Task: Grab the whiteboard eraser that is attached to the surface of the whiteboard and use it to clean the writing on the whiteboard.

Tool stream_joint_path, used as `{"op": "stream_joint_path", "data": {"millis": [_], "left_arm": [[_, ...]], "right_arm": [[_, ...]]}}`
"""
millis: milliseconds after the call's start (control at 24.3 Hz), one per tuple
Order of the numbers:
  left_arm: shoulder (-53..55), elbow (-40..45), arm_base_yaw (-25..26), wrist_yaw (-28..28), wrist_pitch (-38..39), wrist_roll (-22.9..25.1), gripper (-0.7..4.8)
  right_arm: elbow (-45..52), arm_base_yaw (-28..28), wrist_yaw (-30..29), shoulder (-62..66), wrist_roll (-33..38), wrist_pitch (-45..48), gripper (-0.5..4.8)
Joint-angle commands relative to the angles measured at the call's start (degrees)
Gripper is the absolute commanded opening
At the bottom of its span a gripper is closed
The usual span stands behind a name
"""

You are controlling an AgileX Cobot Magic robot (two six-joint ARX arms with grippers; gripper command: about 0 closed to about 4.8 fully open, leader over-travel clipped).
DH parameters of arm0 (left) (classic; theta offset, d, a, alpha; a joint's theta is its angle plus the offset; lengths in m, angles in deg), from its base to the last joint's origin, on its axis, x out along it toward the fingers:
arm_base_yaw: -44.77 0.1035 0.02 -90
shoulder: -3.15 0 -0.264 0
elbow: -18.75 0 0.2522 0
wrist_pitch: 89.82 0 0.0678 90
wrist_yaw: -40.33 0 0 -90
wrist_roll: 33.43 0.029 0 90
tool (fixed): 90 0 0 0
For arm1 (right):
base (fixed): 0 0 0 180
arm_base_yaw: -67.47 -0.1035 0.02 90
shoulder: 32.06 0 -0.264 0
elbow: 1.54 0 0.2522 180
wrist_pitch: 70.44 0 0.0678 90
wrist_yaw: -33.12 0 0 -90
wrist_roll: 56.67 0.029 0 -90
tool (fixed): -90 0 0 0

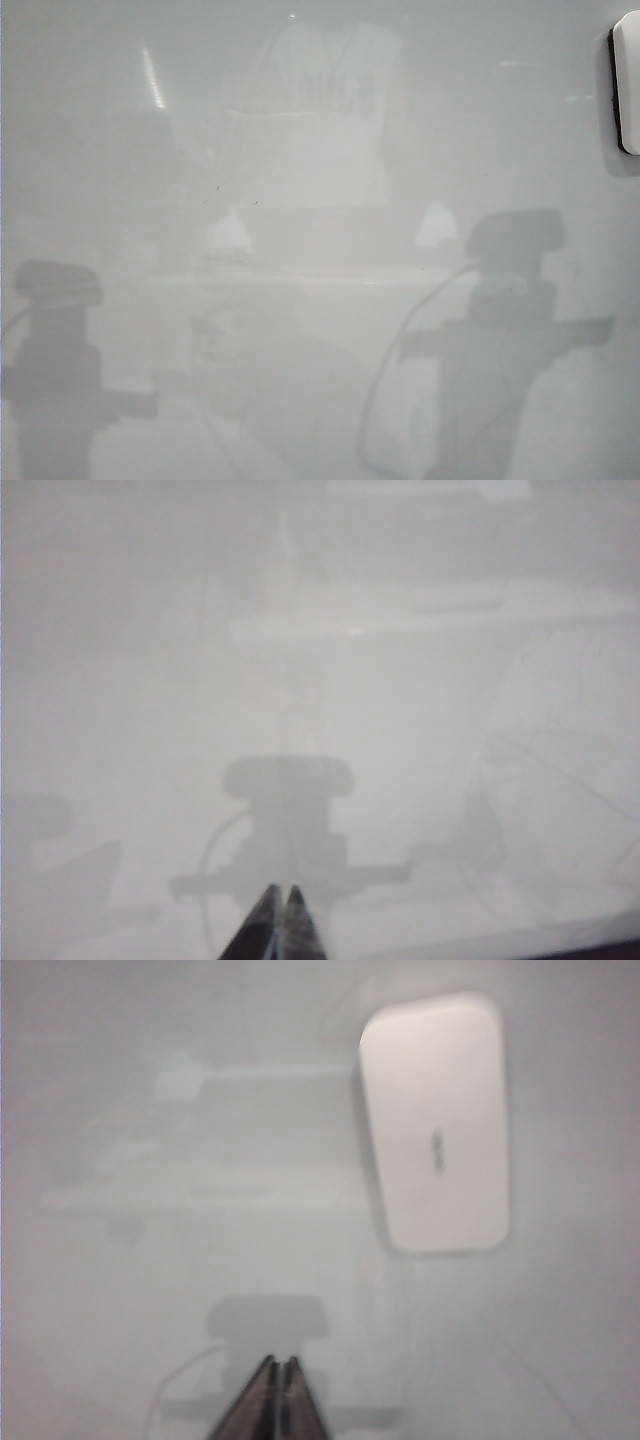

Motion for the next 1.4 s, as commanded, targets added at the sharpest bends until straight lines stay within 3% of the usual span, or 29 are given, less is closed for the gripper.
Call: {"op": "stream_joint_path", "data": {"millis": [41, 329, 452, 740, 1068, 1397], "left_arm": [[0.0, -0.2, -0.1, -0.1, 2.5, 0.0, -0.05], [0.0, -0.2, -0.1, -0.1, 2.6, 0.0, -0.05], [0.0, -0.2, -0.1, -0.1, 2.6, 0.0, -0.05], [0.0, -0.2, -0.1, -0.1, 2.6, 0.0, -0.05], [-0.3, -0.2, -0.1, -0.1, 2.7, 0.0, -0.05], [-0.3, -0.2, -0.1, -0.1, 2.6, 0.0, -0.05]], "right_arm": [[0.3, -0.1, -1.1, 0.1, 0.2, 0.4, 0.73], [0.3, 0.0, -0.9, 0.1, 2.1, 0.1, 0.73], [0.3, 0.1, 0.3, 0.1, -8.0, 0.2, 0.73], [4.6, 1.0, 0.9, -5.1, -12.0, 3.7, 0.73], [13.6, 2.5, 0.7, -6.2, -11.6, 15.2, 0.73], [17.1, 3.7, 2.6, -6.2, -10.5, 13.7, 0.73]]}}
